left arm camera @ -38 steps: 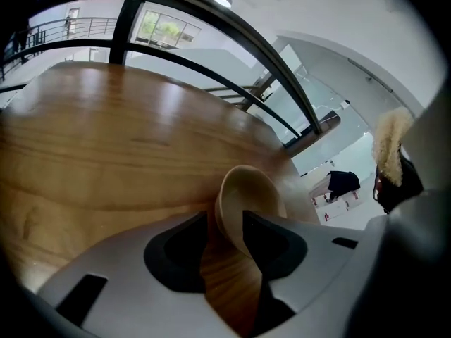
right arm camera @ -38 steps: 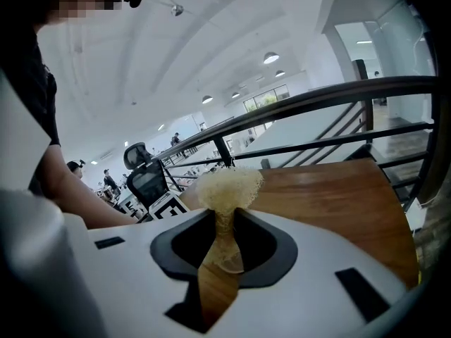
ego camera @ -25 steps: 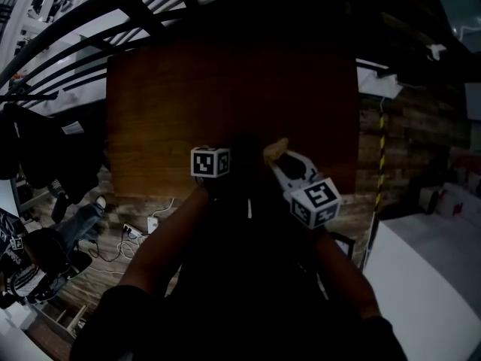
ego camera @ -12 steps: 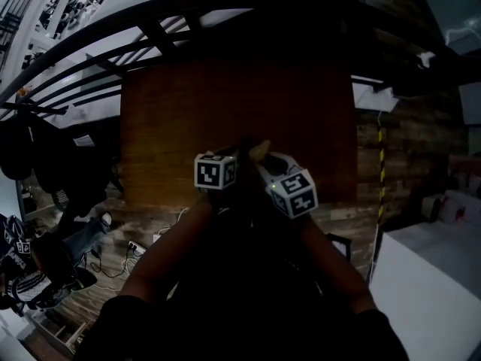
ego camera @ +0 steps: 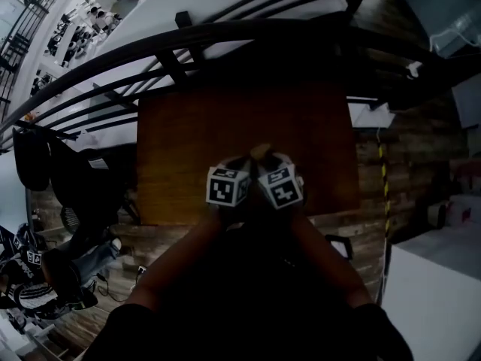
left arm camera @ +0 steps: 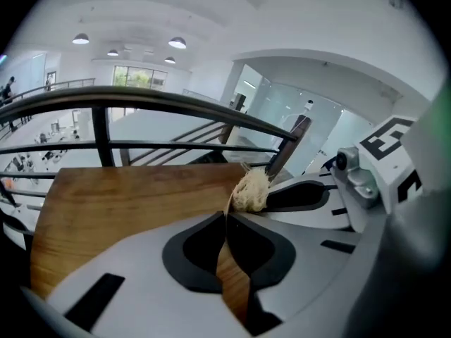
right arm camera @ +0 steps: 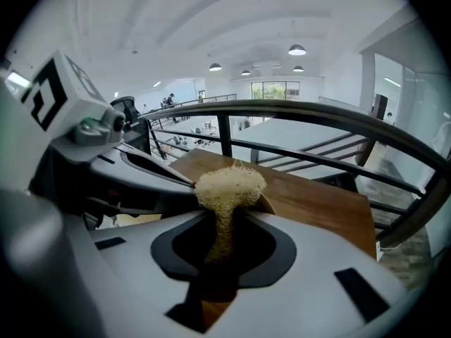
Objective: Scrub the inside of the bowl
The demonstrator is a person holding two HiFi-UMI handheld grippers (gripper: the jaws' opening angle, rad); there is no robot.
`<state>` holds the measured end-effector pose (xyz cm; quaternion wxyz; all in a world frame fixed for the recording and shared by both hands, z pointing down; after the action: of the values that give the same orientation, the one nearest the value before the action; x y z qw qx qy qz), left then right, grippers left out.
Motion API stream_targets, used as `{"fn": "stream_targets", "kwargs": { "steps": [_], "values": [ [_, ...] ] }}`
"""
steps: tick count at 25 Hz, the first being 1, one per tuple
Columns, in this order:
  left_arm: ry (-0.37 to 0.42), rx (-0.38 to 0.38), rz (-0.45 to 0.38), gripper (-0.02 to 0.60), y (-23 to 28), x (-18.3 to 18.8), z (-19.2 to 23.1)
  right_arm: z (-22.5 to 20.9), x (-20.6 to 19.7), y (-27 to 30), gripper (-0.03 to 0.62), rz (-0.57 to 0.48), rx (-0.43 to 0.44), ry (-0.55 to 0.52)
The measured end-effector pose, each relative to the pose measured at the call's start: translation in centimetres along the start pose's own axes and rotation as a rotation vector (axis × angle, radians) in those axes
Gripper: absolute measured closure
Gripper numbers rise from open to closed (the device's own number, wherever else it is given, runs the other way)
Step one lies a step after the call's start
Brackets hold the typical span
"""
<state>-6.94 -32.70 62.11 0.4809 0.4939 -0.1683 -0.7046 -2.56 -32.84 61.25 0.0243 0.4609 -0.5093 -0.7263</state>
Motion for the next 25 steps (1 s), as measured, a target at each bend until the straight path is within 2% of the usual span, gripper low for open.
{"fn": "stream_targets", "kwargs": {
  "steps": [5,9,14,17,19,22,25],
  "values": [
    [0.092,-0.027,-0.035,0.569,-1.4,2.2,-1.6,-0.2,1.5,-0.5,0.511,-0.007,-0.007,-0.042],
    [0.127,-0.017,-0.067,0.569,-2.7,3.2,-1.2,1.4,2.6,-0.9,0.516,0.009,0.077,-0.119],
    [0.178,0.019,-0.118,0.571,-3.7,4.9,-0.7,3.6,1.7,-0.9,0.517,0.144,0.158,-0.243],
    [0.208,0.036,-0.122,0.572,-4.0,5.1,-0.7,3.8,1.8,-1.0,0.519,0.205,0.134,-0.329],
    [0.195,0.04,-0.122,0.574,-4.1,4.9,-0.5,3.4,2.3,-1.4,0.519,0.222,0.116,-0.377],
    [0.159,0.035,-0.115,0.573,-4.2,4.4,-0.1,1.9,2.5,-2.0,0.519,0.237,0.026,-0.42],
    [0.139,0.021,-0.111,0.572,-4.0,4.2,-0.4,0.2,3.0,-2.5,0.519,0.211,-0.067,-0.435]
  ]
}}
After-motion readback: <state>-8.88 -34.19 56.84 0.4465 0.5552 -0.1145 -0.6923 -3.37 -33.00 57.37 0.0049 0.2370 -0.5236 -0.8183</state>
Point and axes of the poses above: the fingertips, and each gripper's own axes: y forward along the fingers, z to its left, x out of its top, the point moved 1 cm from there along -y, backward along the fingers, and after that the axes turned 12 degrees about -y, right-handed, at the moved point
